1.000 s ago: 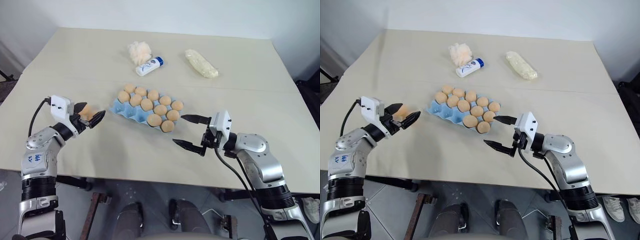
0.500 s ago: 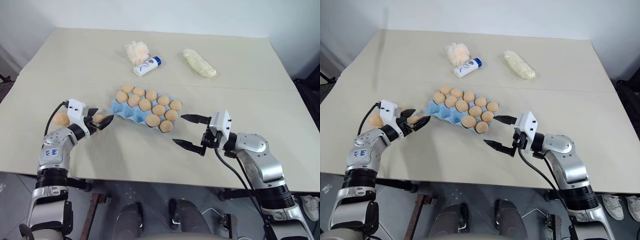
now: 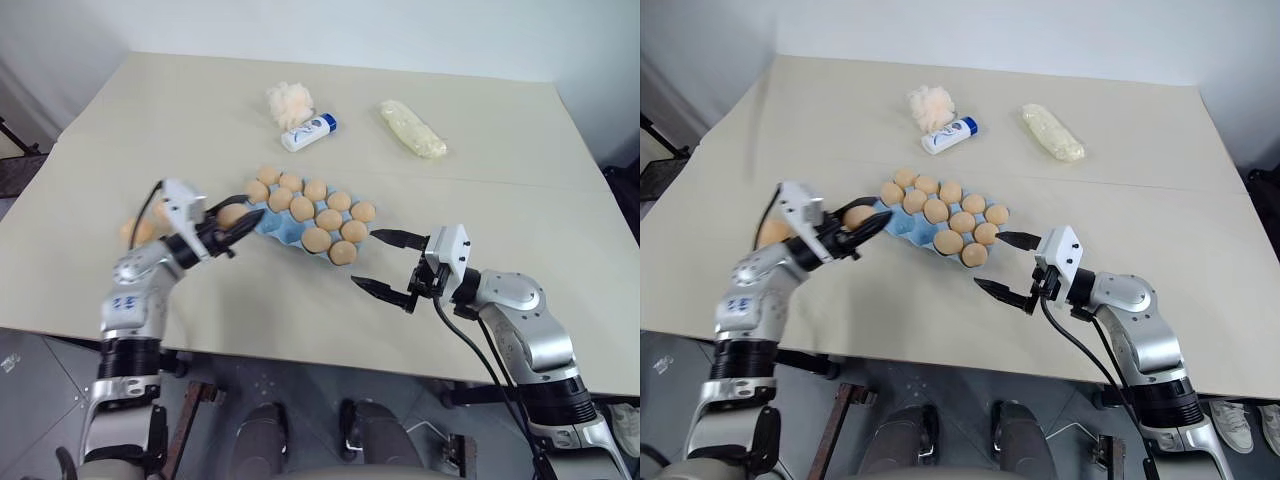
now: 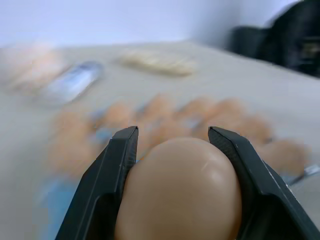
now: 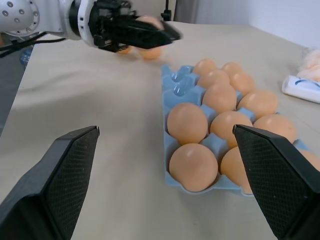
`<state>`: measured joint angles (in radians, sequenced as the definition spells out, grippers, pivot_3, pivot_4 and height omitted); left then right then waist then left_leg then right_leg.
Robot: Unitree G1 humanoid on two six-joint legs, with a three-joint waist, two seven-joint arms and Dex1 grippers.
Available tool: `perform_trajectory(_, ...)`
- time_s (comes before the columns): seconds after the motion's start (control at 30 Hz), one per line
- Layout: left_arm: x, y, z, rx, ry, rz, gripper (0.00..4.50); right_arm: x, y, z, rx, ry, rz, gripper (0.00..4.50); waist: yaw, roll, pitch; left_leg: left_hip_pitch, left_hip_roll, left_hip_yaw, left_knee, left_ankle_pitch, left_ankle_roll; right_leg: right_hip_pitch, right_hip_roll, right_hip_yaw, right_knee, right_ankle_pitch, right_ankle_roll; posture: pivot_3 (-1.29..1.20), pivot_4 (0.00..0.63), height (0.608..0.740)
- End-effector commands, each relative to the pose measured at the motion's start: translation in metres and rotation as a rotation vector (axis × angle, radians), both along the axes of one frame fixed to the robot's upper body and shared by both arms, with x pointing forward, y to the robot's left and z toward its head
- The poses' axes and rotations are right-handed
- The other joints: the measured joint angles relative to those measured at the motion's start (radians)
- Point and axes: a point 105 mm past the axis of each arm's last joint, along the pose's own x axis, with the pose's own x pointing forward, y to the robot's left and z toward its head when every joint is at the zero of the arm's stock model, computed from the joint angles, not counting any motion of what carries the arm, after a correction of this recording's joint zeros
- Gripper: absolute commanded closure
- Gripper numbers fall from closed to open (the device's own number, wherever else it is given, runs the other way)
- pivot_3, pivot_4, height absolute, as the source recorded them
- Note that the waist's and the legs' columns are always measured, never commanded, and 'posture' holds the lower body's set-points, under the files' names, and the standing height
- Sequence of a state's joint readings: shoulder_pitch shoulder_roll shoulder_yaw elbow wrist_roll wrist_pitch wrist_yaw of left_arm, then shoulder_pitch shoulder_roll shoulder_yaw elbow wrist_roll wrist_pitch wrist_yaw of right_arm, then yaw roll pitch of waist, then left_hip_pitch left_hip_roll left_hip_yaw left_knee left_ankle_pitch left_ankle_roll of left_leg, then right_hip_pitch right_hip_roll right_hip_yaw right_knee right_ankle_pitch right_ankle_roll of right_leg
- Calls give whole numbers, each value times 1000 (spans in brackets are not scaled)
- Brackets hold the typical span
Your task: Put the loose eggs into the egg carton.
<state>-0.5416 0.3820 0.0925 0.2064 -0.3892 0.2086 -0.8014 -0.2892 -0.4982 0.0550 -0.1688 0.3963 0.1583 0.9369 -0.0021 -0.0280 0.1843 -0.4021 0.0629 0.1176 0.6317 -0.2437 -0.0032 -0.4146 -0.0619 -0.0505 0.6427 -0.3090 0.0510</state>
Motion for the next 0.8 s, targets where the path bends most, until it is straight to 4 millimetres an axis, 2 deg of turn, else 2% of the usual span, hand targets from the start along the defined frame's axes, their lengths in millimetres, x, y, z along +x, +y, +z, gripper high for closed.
perform_trajectory(0.03,5,-15,-3,37,-5,-23,2357,-3,-3,13,14,-55,-17,0,-6,0,0,0,0,0,0,0,0,0,1,0,0,0,0,0,150,740)
perform_trajectory(0.13,13,-20,-9,45,5,-25,2357,-4,-3,14,18,-61,-35,0,-10,0,0,1,1,1,0,0,0,0,2,1,1,0,0,0,150,740)
perform_trajectory(0.23,20,-14,-9,46,9,-6,2357,-6,-5,14,21,-63,-53,0,-12,0,0,1,1,1,0,0,-1,-1,3,0,1,0,0,0,150,740)
perform_trajectory(0.37,22,-5,-12,60,16,6,1305,-8,-7,13,24,-63,-66,0,-11,0,0,0,1,1,0,0,0,-1,2,0,0,0,0,0,150,740)
perform_trajectory(0.5,12,-7,-20,101,17,-69,40,-10,-6,13,30,-60,-64,0,-8,0,0,0,1,1,0,0,0,-1,2,0,0,0,0,0,150,740)
perform_trajectory(0.6,14,7,-14,102,-32,-4,13,-11,-3,12,33,-55,-52,0,-8,0,0,0,1,1,0,0,0,-1,2,0,0,0,0,0,150,740)
perform_trajectory(0.73,3,51,8,19,-110,149,13,-10,-1,11,32,-46,-30,0,-23,0,0,0,2,0,0,0,0,-1,2,1,0,0,0,0,150,740)
perform_trajectory(0.8,-7,71,12,-7,-139,223,13,-10,0,10,34,-42,-20,0,-29,0,0,0,2,0,-1,0,-1,-1,2,1,1,0,0,0,150,740)
